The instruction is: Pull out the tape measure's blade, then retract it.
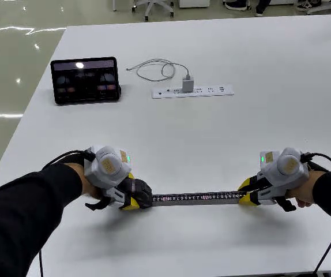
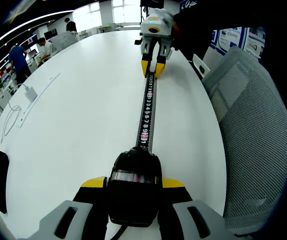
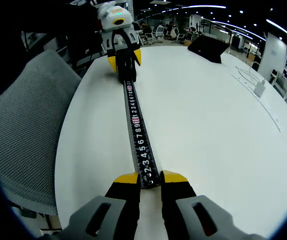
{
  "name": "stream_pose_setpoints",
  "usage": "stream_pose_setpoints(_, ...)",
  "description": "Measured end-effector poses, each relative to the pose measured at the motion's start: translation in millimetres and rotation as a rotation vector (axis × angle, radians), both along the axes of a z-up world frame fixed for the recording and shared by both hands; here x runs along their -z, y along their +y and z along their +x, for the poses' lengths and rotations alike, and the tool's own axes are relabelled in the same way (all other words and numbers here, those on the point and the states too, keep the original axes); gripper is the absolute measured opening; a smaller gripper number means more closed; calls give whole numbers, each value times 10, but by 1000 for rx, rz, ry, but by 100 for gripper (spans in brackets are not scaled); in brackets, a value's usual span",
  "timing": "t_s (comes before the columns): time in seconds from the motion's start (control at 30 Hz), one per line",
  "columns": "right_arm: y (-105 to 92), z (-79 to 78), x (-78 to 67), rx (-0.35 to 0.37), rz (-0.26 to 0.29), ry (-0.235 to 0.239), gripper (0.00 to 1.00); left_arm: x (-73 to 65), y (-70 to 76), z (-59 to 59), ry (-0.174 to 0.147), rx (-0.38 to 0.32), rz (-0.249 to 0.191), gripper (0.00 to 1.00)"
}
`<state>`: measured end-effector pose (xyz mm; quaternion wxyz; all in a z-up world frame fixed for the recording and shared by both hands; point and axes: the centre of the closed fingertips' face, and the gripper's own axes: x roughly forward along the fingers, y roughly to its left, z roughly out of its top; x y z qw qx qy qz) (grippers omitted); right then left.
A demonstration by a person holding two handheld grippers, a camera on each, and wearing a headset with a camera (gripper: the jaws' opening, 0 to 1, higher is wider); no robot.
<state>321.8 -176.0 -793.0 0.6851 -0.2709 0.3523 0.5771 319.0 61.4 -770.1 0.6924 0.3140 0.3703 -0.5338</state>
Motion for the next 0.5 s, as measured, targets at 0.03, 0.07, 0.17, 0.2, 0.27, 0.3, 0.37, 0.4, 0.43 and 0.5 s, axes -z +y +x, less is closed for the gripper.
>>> stream_pose_setpoints(0.03,2,-1,0,0,0,0,11,0,0,1,1,-1,0,34)
stream_pose_setpoints(0.07,4,-3,-1,0,-2,0,11,1,0,1,2,-2,-1,34)
stream_pose_setpoints(0.17,12,-4,-2,-10,-11,-1,11,1,-2,2,4,-2,-4,34)
stream_pose_setpoints(0.2,17,0,-2,-18,-13,-5,11,1,-1,3,5,-2,-4,34)
stream_pose_setpoints(0.27,23,2,-4,-24,-21,-3,11,0,-1,-1,4,-1,-2,34)
stream_pose_setpoints(0.3,22,1,-5,-26,-24,-2,11,0,0,0,4,-1,-2,34)
stream_pose_setpoints(0.37,12,4,-1,-31,-30,-2,11,-1,-2,0,4,-1,-4,34)
stream_pose_setpoints(0.4,15,4,-1,-31,-32,-1,11,-1,-2,0,4,0,-5,34)
stream_pose_setpoints(0.43,15,5,0,-31,-35,-1,11,0,-3,1,4,0,-4,34)
stream_pose_setpoints(0.5,8,7,2,-31,-36,-2,11,-1,-4,0,4,1,-5,34)
